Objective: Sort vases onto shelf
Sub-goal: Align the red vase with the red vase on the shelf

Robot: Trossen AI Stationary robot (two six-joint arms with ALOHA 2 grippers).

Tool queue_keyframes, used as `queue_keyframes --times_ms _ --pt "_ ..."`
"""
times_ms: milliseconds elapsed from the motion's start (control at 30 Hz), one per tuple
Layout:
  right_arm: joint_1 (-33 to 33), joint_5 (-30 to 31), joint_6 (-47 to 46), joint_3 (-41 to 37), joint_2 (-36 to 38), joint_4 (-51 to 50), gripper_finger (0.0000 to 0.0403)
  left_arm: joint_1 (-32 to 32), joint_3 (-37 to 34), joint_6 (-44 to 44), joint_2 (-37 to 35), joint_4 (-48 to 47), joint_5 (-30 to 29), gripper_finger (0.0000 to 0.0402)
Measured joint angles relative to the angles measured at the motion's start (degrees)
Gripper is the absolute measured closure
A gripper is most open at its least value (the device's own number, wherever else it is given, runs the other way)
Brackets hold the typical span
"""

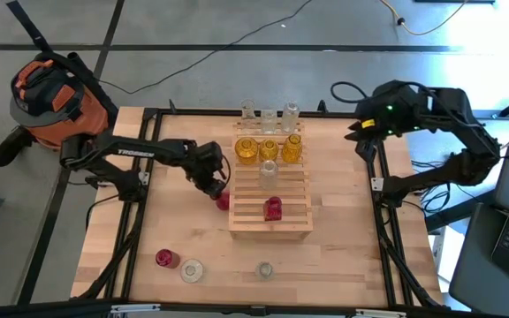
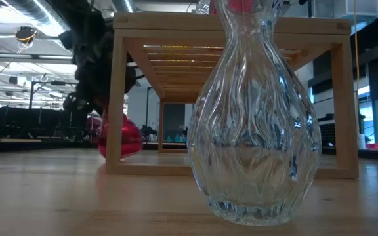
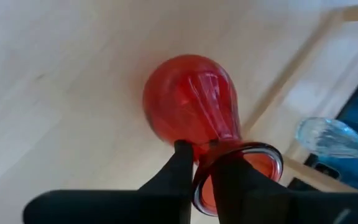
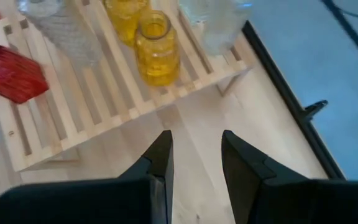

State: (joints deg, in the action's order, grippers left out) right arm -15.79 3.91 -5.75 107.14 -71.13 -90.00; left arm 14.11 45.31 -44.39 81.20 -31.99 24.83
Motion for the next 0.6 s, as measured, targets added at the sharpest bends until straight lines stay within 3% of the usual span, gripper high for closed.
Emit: queue_keyframes --times_ms 167,367,433,600 --pt "0.0 0.7 0.0 -0.7 1.3 0.0 0.0313 -1.9 1.6 -4.8 -6.1 -9.8 -4.6 0.0375" --pt "0.0 0.7 0.0 -3.1 1.7 0.4 0.0313 -5.1 14.6 -11.2 -15.4 -21.8 -8.3 0.0377" --pt "0.0 0.7 0.6 -4.5 1.7 0.9 0.0313 -7.0 21.2 -12.1 -15.1 -22.9 -10.4 0.0379" --pt "0.0 -0.6 1.7 -9.8 1.6 5.4 0.0313 -12.1 39.1 -10.5 -5.2 -38.8 -12.2 0.0379"
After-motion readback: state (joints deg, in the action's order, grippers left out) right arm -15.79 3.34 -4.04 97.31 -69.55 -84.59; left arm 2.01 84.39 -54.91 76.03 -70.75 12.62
